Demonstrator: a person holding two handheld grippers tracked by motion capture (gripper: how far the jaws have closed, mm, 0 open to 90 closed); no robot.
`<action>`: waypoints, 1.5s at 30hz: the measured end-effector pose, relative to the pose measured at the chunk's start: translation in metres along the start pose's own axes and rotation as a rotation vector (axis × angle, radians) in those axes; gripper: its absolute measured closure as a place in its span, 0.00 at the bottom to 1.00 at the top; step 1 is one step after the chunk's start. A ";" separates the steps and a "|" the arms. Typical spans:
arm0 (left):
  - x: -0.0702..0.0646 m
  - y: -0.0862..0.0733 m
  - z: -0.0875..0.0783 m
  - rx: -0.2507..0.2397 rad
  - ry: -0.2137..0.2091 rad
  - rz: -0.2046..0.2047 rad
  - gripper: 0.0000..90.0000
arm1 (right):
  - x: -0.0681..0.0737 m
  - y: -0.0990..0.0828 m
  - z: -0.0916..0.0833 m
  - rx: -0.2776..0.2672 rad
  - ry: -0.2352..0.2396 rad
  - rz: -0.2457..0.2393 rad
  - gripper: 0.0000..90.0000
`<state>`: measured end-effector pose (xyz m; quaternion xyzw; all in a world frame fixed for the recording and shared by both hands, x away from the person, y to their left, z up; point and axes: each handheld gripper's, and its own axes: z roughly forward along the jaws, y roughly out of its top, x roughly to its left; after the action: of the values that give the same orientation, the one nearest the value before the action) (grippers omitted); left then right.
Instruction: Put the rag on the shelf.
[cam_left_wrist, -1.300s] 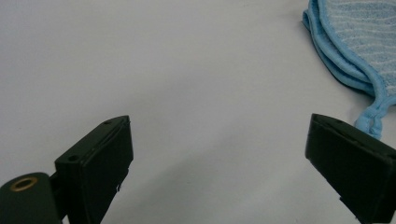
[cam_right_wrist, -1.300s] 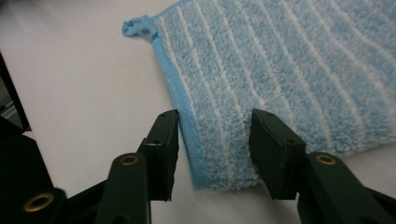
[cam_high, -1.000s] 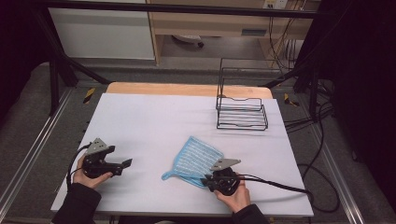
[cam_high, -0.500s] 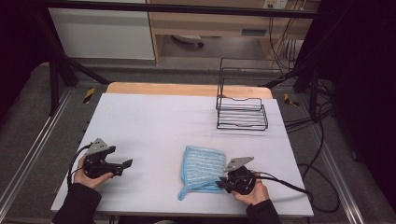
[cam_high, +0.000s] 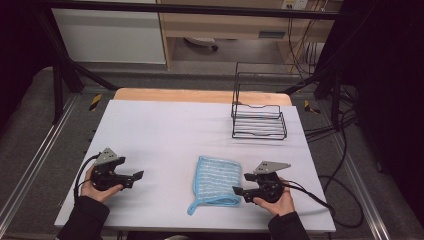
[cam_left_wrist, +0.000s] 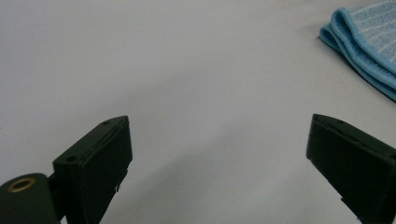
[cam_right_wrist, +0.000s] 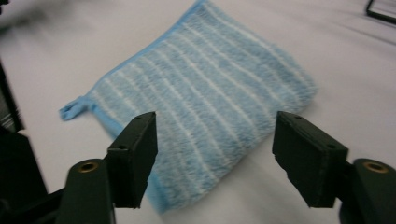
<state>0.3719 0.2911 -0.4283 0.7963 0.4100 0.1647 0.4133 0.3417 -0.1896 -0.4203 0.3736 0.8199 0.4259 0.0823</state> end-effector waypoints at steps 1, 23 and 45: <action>-0.001 0.001 0.001 0.001 -0.001 0.000 0.07 | -0.003 0.000 0.001 -0.008 -0.017 0.012 0.26; -0.045 0.039 0.030 0.031 -0.074 0.065 0.06 | -0.043 -0.001 0.004 -0.060 -0.092 0.108 0.06; -0.104 0.107 0.108 0.087 -0.107 0.052 0.25 | -0.041 -0.006 0.003 -0.049 -0.102 0.109 0.04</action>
<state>0.4293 0.1182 -0.4004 0.8315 0.3733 0.1148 0.3952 0.3690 -0.2180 -0.4341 0.4366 0.7826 0.4300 0.1098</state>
